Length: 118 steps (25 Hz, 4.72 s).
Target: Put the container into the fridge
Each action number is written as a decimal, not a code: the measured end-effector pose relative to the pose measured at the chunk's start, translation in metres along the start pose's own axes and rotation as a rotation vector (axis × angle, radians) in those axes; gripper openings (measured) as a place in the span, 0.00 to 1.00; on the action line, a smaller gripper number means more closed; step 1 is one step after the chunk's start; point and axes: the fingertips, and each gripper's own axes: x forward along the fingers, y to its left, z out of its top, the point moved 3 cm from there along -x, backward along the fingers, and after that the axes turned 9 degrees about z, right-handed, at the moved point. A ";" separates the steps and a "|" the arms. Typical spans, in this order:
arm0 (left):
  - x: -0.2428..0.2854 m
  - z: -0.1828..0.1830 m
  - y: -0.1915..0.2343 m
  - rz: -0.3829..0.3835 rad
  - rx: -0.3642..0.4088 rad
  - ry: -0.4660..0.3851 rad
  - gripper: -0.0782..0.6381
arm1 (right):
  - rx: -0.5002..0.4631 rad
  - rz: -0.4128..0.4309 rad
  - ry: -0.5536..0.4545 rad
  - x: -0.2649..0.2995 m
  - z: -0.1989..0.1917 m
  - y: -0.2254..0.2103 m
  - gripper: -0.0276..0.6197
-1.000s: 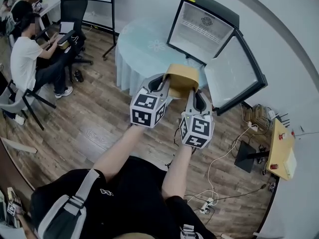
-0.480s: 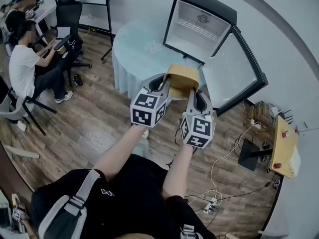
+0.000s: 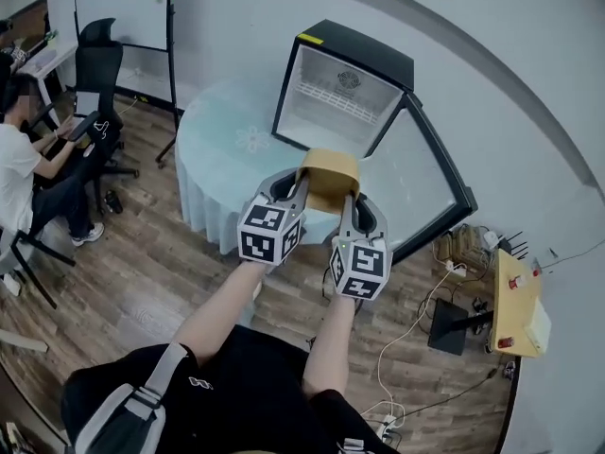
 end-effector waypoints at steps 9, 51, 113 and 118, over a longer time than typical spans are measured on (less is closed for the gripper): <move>0.109 -0.007 0.030 0.027 0.018 0.049 0.12 | 0.043 0.006 -0.002 0.093 -0.015 -0.049 0.09; 0.403 -0.176 0.160 0.031 -0.228 0.488 0.14 | 0.320 0.057 0.411 0.368 -0.204 -0.149 0.10; 0.483 -0.196 0.169 -0.024 0.057 0.291 0.16 | 0.339 -0.065 0.402 0.450 -0.242 -0.212 0.07; 0.465 -0.167 0.155 -0.060 0.033 0.236 0.11 | 0.313 -0.056 0.302 0.433 -0.206 -0.207 0.05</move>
